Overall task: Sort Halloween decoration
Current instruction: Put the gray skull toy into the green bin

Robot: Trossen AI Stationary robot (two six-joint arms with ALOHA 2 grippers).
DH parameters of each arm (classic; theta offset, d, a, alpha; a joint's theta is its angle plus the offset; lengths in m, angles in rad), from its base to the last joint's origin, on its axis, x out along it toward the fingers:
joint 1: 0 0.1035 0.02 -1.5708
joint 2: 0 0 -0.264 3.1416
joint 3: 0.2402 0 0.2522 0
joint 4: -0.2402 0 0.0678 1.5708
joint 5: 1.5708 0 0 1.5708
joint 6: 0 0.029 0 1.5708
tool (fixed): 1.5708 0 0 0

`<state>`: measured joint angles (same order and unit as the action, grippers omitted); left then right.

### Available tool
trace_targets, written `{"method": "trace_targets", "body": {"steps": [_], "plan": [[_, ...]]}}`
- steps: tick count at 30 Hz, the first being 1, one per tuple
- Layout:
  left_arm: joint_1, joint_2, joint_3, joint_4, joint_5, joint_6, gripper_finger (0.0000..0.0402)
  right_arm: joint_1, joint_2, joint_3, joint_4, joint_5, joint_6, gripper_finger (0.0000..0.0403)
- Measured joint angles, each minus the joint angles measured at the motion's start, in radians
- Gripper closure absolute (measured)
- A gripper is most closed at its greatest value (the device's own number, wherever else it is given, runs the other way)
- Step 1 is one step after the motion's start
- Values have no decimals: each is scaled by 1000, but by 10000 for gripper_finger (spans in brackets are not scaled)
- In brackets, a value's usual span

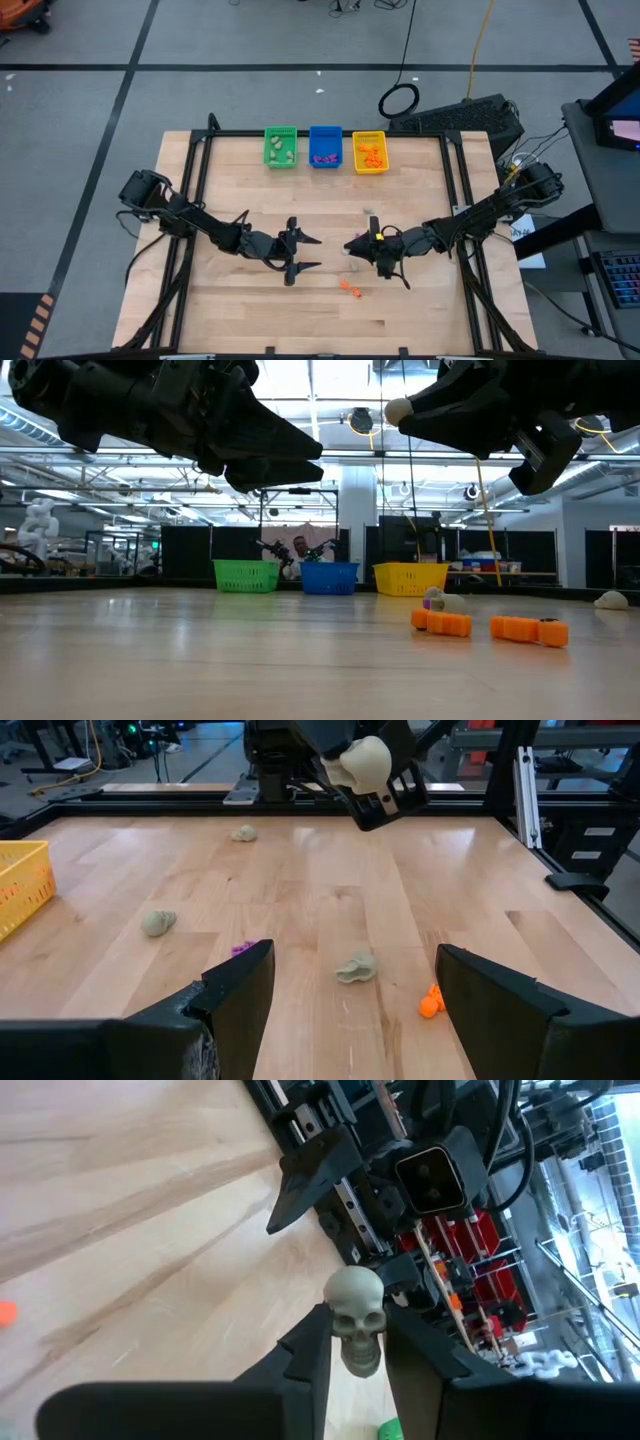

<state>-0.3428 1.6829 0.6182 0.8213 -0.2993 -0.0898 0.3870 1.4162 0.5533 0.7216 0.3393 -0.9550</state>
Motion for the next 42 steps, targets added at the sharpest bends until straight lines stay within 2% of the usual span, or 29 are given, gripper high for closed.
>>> {"method": "trace_targets", "body": {"steps": [4, 6, 24, 33, 37, 42], "plan": [[0, 0, 0, 0, 0, 0, 128, 0, 0, 0, 0, 0, 11, 333], [0, 0, 0, 0, 0, 0, 128, 0, 0, 0, 0, 0, 70, 333], [0, 0, 0, 0, 0, -1, 128, 0, 0, 0, 0, -1, 1009, 332], [0, 0, 0, 0, 0, 0, 128, 0, 0, 0, -8, -5, 1368, 332], [0, 0, 0, 18, -5, 21, 128, 0, 0, 0, -22, -5, 1465, 332], [-16, 0, 0, 97, -9, 198, 128, 1, 0, 0, -22, -5, 1456, 332]]}}
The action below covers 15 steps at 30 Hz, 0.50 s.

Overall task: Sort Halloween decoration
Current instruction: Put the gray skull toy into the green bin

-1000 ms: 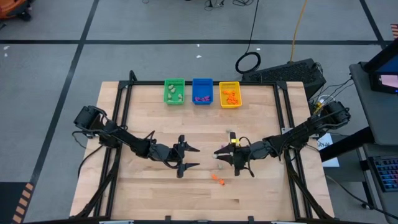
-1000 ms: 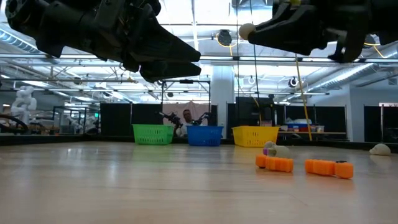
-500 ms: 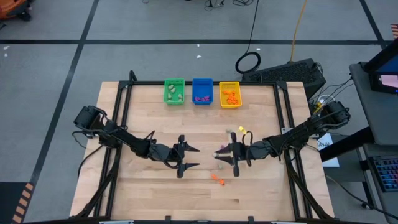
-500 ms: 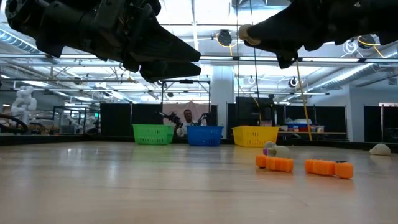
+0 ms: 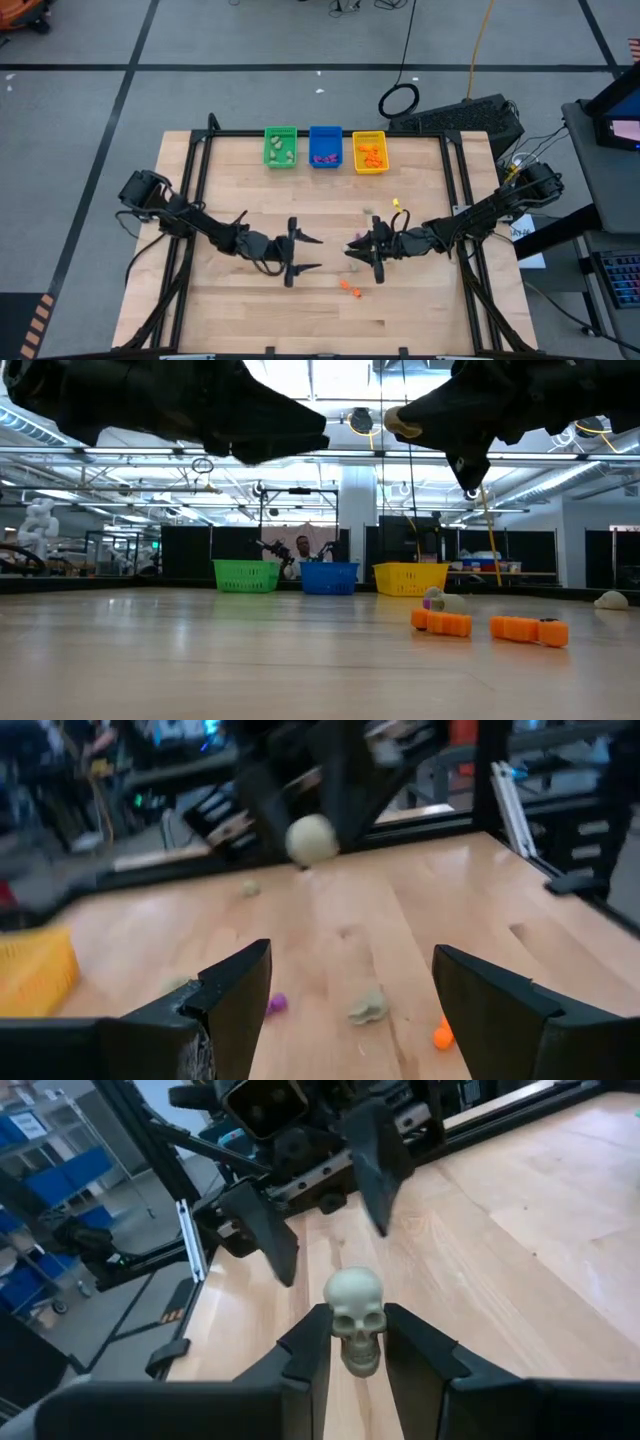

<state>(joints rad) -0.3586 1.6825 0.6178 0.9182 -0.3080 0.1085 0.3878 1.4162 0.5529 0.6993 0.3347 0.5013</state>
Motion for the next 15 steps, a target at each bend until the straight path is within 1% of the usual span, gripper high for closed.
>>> {"method": "trace_targets", "body": {"steps": [5, 7, 15], "plan": [[-5, 0, 14, 0, -1, 192, 128, 0, 0, 0, 0, 0, -73, 332], [-5, 0, 24, -1, -1, 254, 128, -1, 0, 0, 8, 0, -77, 332], [-3, 0, 85, 0, -3, 472, 128, -6, -1, 23, 24, 1, 67, 332]]}}
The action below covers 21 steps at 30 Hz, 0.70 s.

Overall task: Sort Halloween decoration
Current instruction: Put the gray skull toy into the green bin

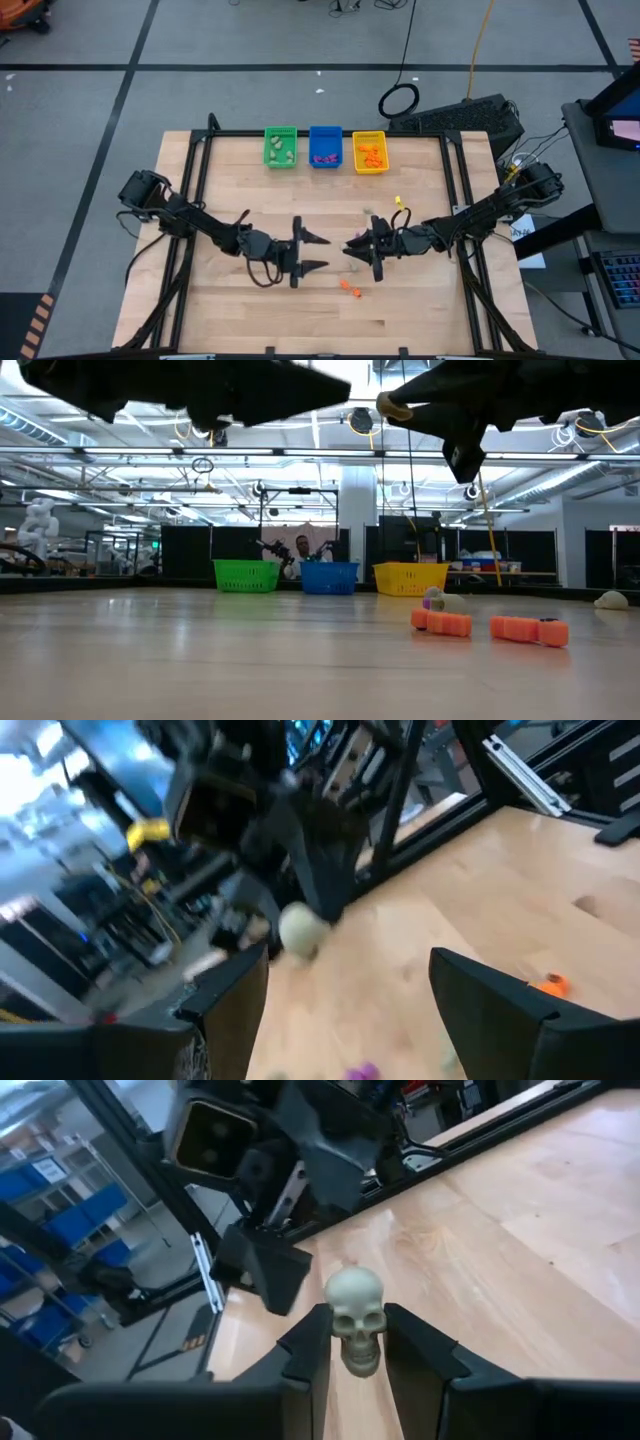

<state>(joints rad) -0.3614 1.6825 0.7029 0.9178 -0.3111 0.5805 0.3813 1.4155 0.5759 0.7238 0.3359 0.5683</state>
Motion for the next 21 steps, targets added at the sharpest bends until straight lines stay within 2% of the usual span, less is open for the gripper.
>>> {"method": "trace_targets", "body": {"steps": [5, 13, 21], "plan": [[3, 0, 49, -33, 0, 135, 128, 0, 0, 1, -3, 0, 22, 332], [15, 7, 59, -40, 42, 133, 128, 0, 0, 1, -10, 0, 22, 332], [16, 45, 60, -26, -3, 129, 128, 0, 0, 1, -9, 1, 23, 332]]}}
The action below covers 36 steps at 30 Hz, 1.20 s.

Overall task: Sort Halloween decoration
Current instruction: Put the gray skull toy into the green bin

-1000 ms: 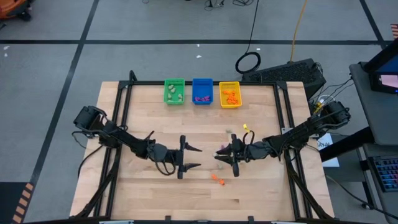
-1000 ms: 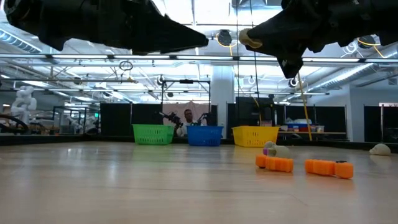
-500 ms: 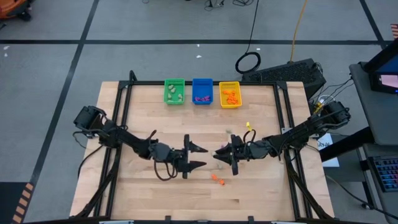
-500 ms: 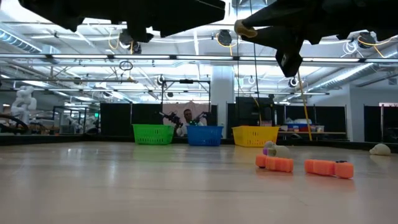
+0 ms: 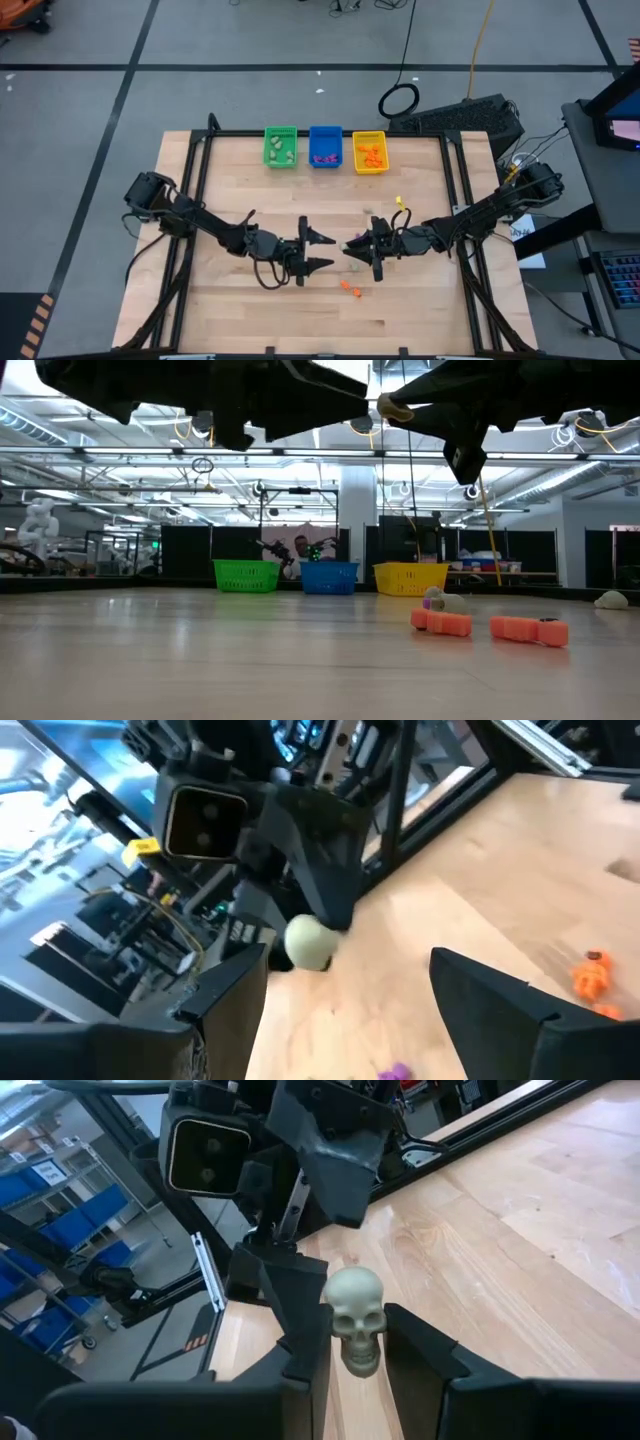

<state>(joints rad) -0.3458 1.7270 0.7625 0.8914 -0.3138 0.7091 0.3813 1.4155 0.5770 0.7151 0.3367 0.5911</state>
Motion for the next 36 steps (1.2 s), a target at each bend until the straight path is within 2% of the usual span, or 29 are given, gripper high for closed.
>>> {"method": "trace_targets", "body": {"steps": [7, 12, 18, 22, 31, 36], "plan": [[-2, 80, 78, 20, -8, 50, 95, 0, 1, 1, 7, 1, 14, 332], [-1, 141, 145, 20, -70, 115, 58, 0, 1, 1, -3, 1, 25, 332], [-2, 153, 162, 21, -71, 161, 53, 0, 1, 1, -1, 2, 21, 332], [-4, 153, 162, 18, -81, 162, 68, 0, 1, 1, -1, 2, 17, 332], [2, 153, 162, 15, -84, 161, 143, 0, 1, 1, -1, 2, 14, 332], [9, 153, 162, 15, -84, 141, 155, 0, 1, 1, -1, 2, 2, 332]]}}
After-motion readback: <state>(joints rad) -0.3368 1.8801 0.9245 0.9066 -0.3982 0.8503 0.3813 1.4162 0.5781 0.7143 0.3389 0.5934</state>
